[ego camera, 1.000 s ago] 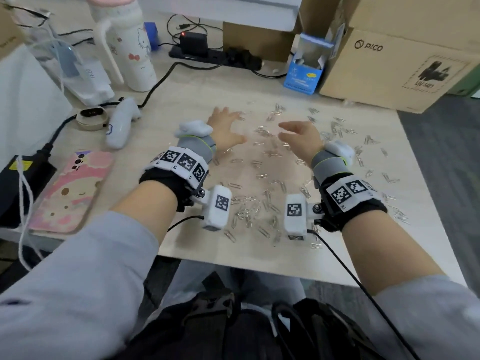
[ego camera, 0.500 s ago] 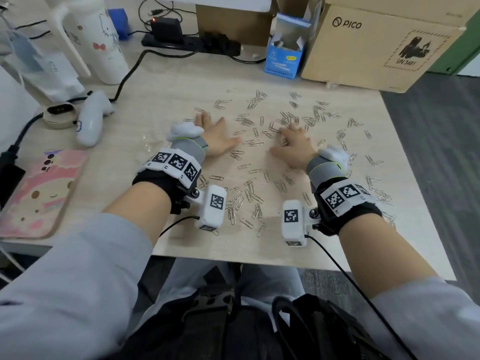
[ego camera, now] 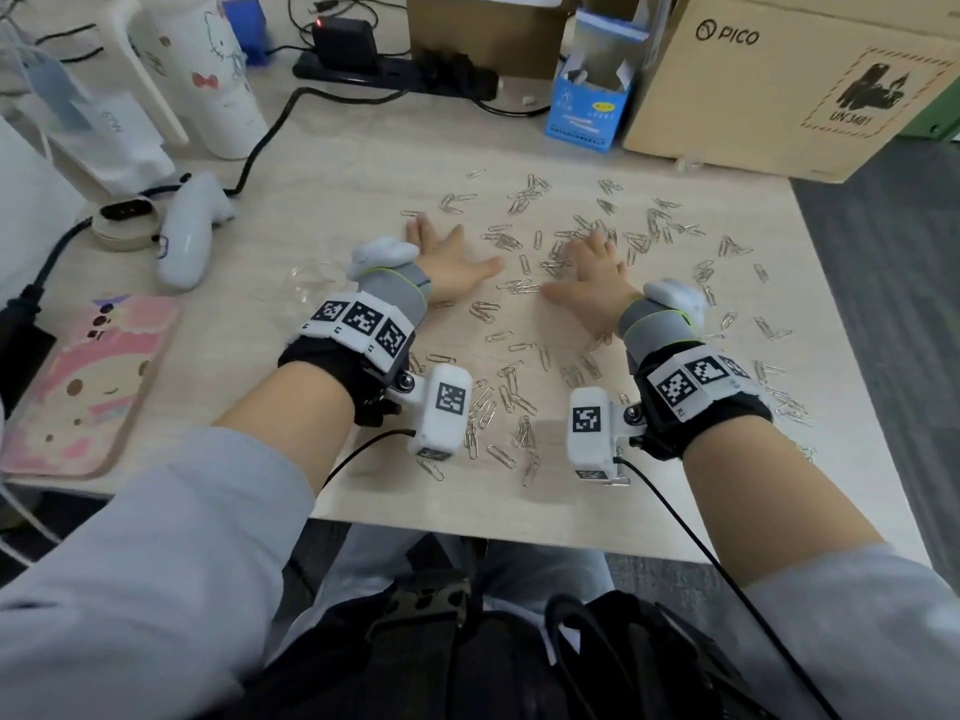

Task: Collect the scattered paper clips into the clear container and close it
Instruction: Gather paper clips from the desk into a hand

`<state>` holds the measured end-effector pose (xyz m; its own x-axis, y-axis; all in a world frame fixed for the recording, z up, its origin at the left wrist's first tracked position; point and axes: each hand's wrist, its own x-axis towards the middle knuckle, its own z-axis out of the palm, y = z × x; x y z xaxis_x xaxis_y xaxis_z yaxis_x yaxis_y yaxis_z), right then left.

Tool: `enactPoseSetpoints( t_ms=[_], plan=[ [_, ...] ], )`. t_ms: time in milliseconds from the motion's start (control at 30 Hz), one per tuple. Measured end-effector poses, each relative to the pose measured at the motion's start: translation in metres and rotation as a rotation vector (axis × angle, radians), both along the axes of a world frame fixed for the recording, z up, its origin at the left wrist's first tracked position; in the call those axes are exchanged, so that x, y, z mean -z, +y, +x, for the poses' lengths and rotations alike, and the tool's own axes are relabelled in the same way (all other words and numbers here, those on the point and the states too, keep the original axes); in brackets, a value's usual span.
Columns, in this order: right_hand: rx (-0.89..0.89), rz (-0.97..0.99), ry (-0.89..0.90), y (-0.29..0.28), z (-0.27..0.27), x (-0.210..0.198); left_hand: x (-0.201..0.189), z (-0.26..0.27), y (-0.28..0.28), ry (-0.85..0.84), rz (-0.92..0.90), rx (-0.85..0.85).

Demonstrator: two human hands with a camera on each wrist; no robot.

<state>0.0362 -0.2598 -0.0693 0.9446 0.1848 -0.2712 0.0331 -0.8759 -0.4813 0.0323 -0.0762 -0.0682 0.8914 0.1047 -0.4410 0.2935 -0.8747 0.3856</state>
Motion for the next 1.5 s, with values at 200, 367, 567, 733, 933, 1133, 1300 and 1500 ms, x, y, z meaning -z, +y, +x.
enactPoseSetpoints(
  t_ms=[200,367,567,733,933,1133,1300,1500],
  plan=[
    [-0.01,-0.038,0.025,-0.004,0.015,-0.001,-0.008,0.026,-0.008,-0.204,-0.174,-0.038],
    [-0.031,-0.122,-0.035,-0.004,0.017,0.007,0.001,0.059,-0.014,-0.289,-0.024,0.037],
    [-0.042,-0.088,0.007,-0.007,0.018,0.011,0.002,0.076,-0.035,-0.201,-0.001,0.209],
    [-0.054,-0.058,-0.01,-0.005,0.017,0.006,0.004,0.063,-0.032,-0.236,-0.049,0.271],
    [-0.039,-0.048,-0.004,-0.006,0.012,-0.001,0.004,0.033,-0.022,-0.256,-0.184,0.314],
    [-0.007,0.024,-0.032,0.004,-0.008,-0.01,-0.001,-0.008,-0.01,-0.258,-0.187,0.375],
    [0.025,0.111,-0.012,0.008,-0.031,-0.02,-0.011,-0.039,0.001,-0.178,-0.197,0.434],
    [-0.006,0.113,-0.04,0.012,-0.062,-0.021,-0.021,-0.083,0.001,-0.044,0.103,0.549]
  ],
)
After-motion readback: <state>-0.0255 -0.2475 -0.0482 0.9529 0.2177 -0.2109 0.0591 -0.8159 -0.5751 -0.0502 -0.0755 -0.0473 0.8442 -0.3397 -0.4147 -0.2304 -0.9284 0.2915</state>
